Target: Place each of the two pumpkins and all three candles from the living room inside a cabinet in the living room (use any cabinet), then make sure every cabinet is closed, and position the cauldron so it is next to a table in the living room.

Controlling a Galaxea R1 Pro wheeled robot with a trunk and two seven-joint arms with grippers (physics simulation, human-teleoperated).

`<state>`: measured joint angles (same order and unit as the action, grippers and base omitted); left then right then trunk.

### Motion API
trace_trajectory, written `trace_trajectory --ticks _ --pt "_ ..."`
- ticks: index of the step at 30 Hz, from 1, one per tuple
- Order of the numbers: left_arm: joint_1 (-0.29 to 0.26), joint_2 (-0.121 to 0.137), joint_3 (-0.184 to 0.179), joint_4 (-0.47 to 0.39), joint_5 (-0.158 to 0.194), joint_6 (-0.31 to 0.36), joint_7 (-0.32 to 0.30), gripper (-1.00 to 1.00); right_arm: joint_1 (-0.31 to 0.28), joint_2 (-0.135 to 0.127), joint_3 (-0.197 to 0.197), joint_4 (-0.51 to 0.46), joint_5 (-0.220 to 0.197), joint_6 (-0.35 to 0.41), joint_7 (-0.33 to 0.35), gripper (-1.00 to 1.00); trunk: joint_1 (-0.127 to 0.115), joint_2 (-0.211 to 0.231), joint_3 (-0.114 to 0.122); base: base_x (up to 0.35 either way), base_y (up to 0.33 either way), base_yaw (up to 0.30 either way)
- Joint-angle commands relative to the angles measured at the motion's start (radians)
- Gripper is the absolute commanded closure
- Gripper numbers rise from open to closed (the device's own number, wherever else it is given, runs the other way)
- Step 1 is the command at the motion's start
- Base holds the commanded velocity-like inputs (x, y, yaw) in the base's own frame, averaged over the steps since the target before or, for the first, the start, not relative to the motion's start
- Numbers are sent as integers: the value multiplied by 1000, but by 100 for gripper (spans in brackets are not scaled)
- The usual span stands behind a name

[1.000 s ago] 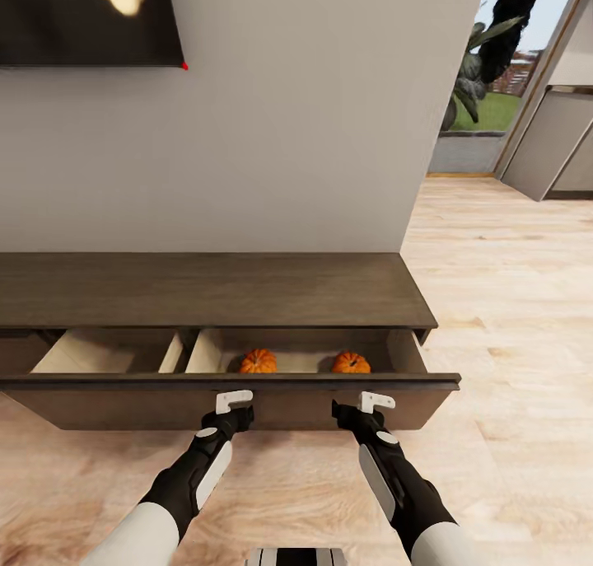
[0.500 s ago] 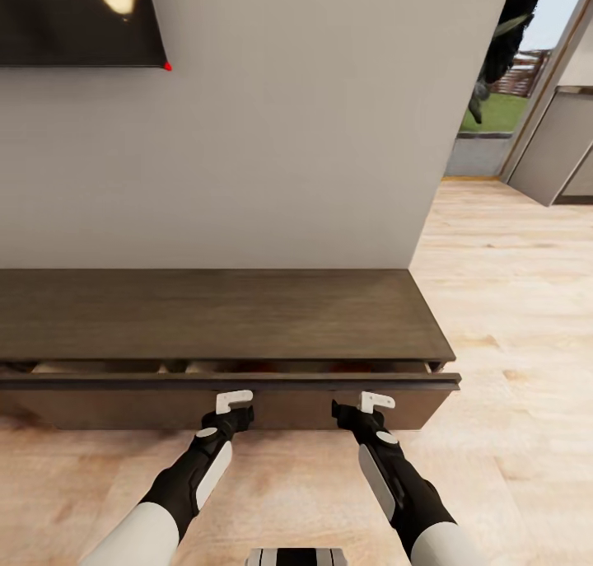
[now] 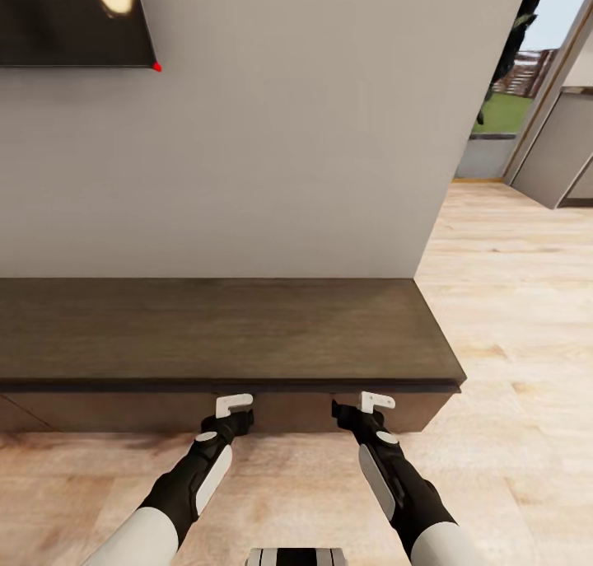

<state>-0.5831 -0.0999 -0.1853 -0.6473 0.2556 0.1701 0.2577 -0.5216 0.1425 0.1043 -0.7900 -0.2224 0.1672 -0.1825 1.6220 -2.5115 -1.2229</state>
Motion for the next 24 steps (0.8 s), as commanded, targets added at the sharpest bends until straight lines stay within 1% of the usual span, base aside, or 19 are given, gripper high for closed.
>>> trace_trajectory --ticks 1,4,13,16,17,18,19,20,21,22,24 --pt "-14 0 3 0 -4 1 0 -100 0 0 0 0 0 0 0 -100 0 0 0 -64 0 0" --pt "-14 0 3 0 -4 3 2 -100 0 -1 0 0 0 0 0 -100 0 0 0 -218 0 0" --pt "-14 0 4 0 -3 8 1 -100 0 0 0 0 0 1 0 -100 0 0 0 -321 0 0" --pt "-14 2 6 -1 0 27 0 -100 -1 1 0 0 -2 12 -1 -100 0 0 0 -332 0 0" --pt "-14 2 7 -6 2 50 -1 -100 -1 2 0 0 -3 21 -1 -100 0 0 0 -333 0 0" --pt "-14 1 9 -11 3 86 -1 -100 -2 2 -1 0 -4 39 -2 -100 0 0 0 -333 0 0" --pt "-14 1 11 -28 4 162 -1 -100 -2 4 -3 0 -3 84 -3 -100 0 0 0 -216 0 0" --pt "-14 1 12 -38 4 191 -1 -100 -3 4 -3 -1 -3 103 -4 -100 0 0 0 -173 0 0" --pt "-15 2 15 -79 6 286 -2 -100 -4 6 -4 -3 -3 163 -5 -100 0 0 0 -89 0 0" --pt "-15 3 17 -95 7 318 -3 -100 -4 7 -5 -4 -3 183 -5 -100 0 0 0 -71 0 0" --pt "-15 5 22 -168 11 440 -5 -100 -6 9 -6 -8 -5 251 -6 -100 0 0 0 -37 0 0"
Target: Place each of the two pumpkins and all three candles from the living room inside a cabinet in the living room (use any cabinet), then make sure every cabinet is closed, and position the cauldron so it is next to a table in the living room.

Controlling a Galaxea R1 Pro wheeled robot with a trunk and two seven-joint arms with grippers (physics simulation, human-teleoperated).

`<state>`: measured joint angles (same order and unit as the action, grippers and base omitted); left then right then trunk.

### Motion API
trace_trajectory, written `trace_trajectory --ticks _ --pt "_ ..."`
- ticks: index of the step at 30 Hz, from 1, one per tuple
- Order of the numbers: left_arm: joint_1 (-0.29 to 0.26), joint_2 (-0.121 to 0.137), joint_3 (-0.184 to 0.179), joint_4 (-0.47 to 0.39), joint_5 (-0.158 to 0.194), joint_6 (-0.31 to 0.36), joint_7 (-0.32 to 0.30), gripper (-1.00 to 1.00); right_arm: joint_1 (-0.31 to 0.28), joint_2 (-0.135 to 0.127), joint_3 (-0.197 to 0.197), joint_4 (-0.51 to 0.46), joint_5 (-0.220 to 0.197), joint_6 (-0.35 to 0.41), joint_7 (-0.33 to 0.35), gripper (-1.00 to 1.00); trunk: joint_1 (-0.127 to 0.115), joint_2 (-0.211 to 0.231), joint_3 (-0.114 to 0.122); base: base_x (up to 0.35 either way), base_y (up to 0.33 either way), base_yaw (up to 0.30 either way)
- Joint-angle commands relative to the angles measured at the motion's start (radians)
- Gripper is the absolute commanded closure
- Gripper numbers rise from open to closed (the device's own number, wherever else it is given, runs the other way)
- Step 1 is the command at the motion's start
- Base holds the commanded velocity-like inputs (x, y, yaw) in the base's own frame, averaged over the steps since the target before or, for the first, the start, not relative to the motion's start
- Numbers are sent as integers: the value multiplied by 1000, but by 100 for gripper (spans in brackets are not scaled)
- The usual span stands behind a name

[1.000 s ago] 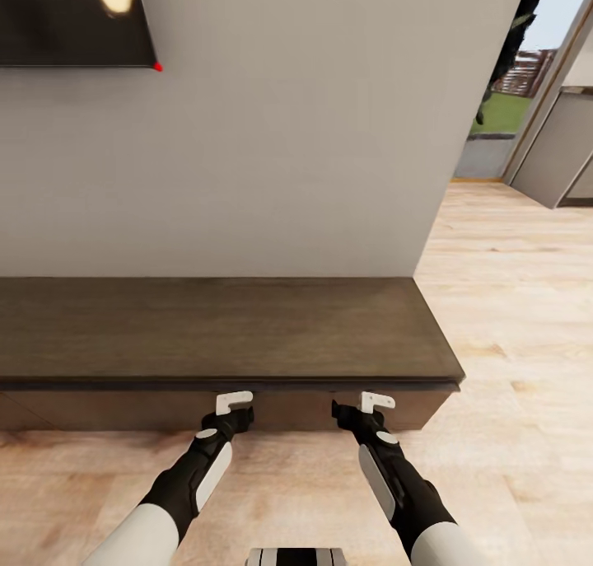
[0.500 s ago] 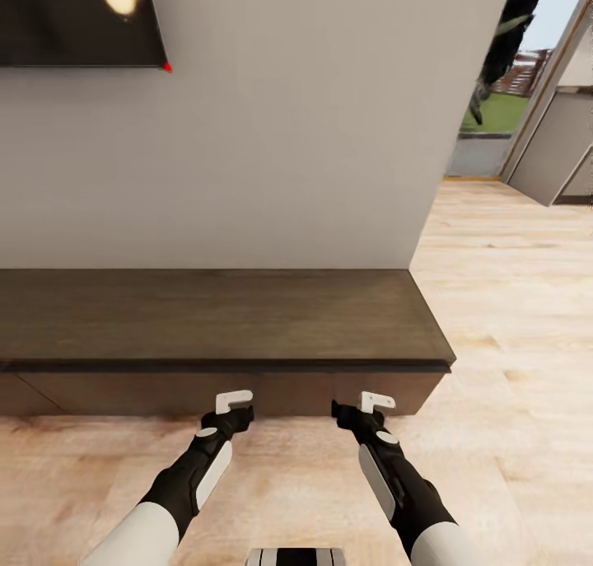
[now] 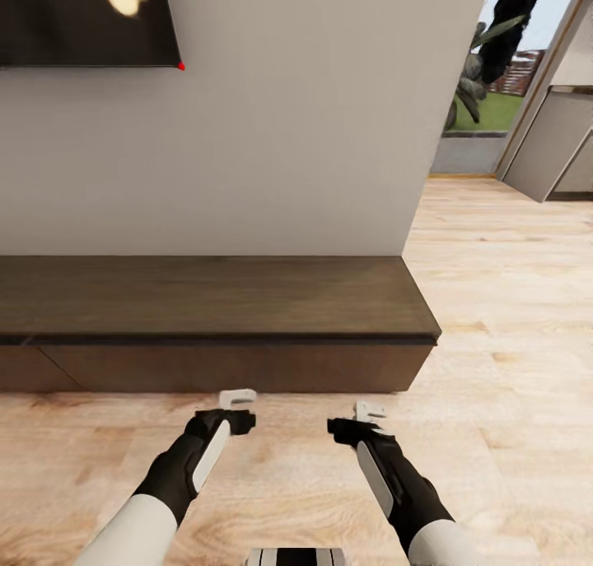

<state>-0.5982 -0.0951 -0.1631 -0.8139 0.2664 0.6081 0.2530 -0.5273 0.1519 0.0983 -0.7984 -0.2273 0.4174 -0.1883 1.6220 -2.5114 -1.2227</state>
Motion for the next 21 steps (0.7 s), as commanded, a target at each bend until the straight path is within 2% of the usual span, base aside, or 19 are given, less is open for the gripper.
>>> trace_trajectory --ticks 1,3,4,9,10,18,21 --pt "1 -2 9 -37 2 57 -1 -100 -1 1 -1 -2 0 30 0 -100 0 0 0 -19 0 0" --pt "0 -3 26 -78 3 119 -1 -100 -1 2 -1 -5 -1 69 1 -100 0 0 4 -10 0 0" --pt "1 -4 51 -102 4 165 -2 -100 -2 3 -1 -8 -1 82 1 -100 -1 0 8 -5 0 0" --pt "1 -5 133 -126 5 251 -3 -100 -2 4 1 -46 -3 127 3 -100 -3 2 27 -1 0 0" --pt "1 -5 140 -126 5 260 -3 -100 -2 4 1 -50 -3 131 2 -100 -4 2 31 0 0 0" --pt "0 -3 155 -128 3 279 -1 -100 -2 5 -5 -63 -14 194 2 -100 -7 4 62 0 0 0" --pt "1 0 155 -128 2 282 -1 -100 -2 5 -8 -109 -17 249 2 -100 -9 4 73 0 0 0"
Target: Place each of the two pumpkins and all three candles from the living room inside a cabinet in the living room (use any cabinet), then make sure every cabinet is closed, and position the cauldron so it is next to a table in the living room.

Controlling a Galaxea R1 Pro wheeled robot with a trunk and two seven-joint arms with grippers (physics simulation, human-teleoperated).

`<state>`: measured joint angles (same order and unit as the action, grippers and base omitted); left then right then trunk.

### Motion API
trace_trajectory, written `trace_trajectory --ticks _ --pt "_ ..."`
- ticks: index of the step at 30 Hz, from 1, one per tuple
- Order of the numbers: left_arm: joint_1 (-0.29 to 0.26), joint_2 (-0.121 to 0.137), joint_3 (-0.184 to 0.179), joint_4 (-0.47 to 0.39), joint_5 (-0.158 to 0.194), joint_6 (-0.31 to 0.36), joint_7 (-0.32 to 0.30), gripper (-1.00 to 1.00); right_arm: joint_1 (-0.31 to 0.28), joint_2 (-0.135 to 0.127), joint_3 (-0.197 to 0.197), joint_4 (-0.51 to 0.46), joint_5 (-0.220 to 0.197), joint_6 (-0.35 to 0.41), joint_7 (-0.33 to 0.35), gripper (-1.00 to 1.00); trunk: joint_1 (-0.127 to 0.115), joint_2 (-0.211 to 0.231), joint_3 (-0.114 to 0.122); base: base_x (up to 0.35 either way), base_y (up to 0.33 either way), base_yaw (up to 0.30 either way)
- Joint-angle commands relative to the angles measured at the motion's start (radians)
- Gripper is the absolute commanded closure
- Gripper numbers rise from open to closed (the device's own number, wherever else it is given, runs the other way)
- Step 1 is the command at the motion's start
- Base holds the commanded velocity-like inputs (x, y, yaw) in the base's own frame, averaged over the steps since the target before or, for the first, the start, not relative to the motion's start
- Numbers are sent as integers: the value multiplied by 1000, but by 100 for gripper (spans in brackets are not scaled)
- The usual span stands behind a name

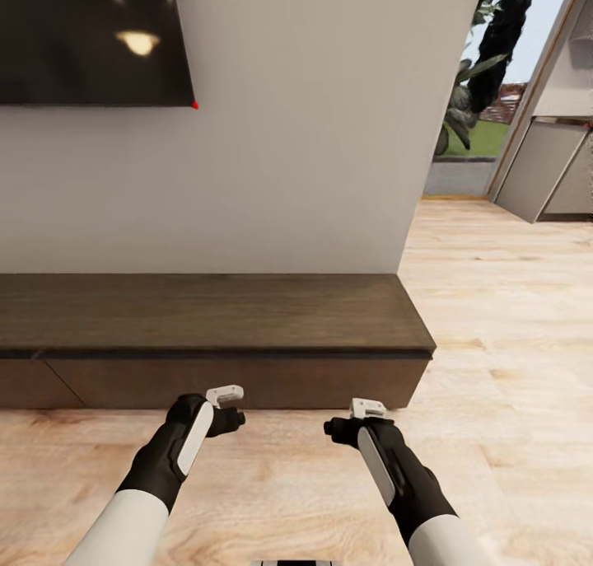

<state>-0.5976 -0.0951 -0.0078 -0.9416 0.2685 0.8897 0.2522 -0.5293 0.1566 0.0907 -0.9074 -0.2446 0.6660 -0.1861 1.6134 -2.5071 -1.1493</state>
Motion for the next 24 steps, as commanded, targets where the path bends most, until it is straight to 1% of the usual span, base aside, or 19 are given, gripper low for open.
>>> trace_trajectory --ticks 1,5,8,11,14,18,20,21,23,24 --pt "0 1 0 0 0 2 0 -100 0 0 -1 -7 0 20 0 -100 0 0 4 -8 0 0" --pt "0 3 -2 3 1 5 0 -100 1 0 -2 -19 -1 71 0 -100 -2 1 19 -125 1 0" --pt "1 4 -5 5 1 8 0 -100 1 1 -4 -44 -2 125 -1 -100 -4 2 31 -270 35 0" --pt "1 5 -5 15 2 10 -1 -100 2 3 -1 -55 -3 148 -2 -100 -5 3 43 -301 21 0" --pt "7 7 10 40 2 10 -1 -100 9 3 3 -65 0 169 -3 -100 -6 3 54 -311 6 0" --pt "18 14 30 96 0 1 -1 -100 13 -5 0 -85 -1 207 0 -100 -8 4 70 -314 2 0" --pt "29 23 37 119 -1 -4 -3 -100 26 -8 -3 -90 -1 211 0 -100 -9 5 77 -288 1 0" --pt "39 31 40 129 -2 -5 -4 -100 46 -9 -5 -93 -1 208 0 -100 -9 5 81 -183 0 0" --pt "79 47 44 145 -1 -14 -6 -100 120 -11 -17 -109 0 163 -2 -100 -10 5 89 -71 0 0" --pt "86 49 44 146 0 -18 -6 -100 132 -11 -18 -112 0 154 -2 -100 -11 6 93 -38 0 0"
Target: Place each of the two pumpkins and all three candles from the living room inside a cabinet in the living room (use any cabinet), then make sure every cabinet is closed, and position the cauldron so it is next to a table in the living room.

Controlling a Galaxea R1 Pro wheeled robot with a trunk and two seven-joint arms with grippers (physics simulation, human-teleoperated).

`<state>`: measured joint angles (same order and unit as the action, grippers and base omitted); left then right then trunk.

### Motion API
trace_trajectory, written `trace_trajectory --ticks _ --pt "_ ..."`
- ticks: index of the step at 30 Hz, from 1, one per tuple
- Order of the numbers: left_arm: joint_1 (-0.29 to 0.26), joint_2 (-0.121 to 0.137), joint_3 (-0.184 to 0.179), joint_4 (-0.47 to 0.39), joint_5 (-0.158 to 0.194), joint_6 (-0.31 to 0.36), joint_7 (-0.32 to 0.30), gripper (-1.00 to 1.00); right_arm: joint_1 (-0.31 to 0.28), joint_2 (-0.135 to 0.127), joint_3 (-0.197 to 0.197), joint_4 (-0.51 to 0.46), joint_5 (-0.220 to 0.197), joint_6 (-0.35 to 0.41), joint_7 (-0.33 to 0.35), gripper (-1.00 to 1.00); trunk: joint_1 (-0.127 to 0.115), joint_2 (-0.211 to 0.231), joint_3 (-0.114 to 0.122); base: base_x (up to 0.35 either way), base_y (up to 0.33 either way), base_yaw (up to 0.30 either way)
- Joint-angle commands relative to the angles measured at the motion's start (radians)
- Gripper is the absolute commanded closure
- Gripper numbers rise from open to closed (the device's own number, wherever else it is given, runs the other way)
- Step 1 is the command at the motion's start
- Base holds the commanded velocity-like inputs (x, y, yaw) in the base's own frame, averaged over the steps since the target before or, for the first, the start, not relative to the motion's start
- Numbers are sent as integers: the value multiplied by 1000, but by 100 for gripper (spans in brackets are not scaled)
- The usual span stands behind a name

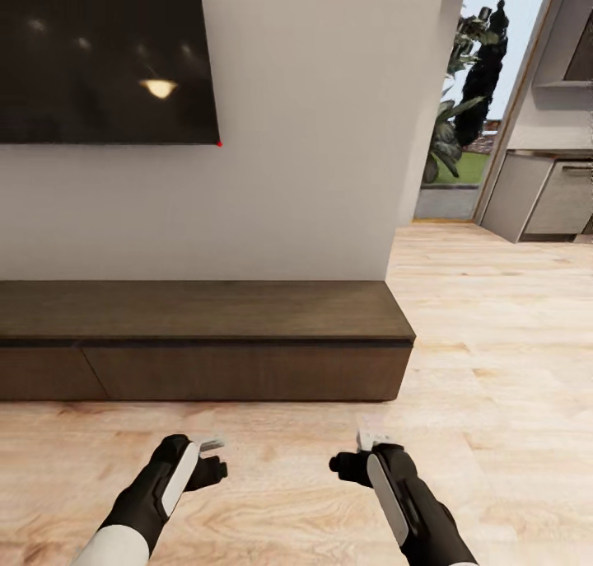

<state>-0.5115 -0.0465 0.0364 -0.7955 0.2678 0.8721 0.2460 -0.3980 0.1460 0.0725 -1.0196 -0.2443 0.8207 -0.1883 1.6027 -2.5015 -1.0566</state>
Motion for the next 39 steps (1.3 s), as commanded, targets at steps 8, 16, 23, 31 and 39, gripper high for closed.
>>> trace_trajectory --ticks 8,16,23,31,39 --pt "74 12 8 180 -7 -252 2 -100 152 -2 -6 66 0 -200 2 -100 -10 15 30 -8 0 0" --pt "75 61 3 303 -10 -399 1 -100 158 -5 -6 161 7 -300 -1 -100 -41 71 55 0 0 0" --pt "75 73 -1 359 -10 -473 1 -100 159 -5 -6 221 2 -374 -2 -100 -68 120 77 0 0 0" --pt "76 76 -4 380 -9 -485 1 -100 159 -5 -6 231 -3 -398 0 -100 -99 176 102 0 0 0" --pt "75 77 -3 384 -9 -487 1 -100 159 -4 -6 231 -4 -401 1 -100 -129 232 127 0 0 0"
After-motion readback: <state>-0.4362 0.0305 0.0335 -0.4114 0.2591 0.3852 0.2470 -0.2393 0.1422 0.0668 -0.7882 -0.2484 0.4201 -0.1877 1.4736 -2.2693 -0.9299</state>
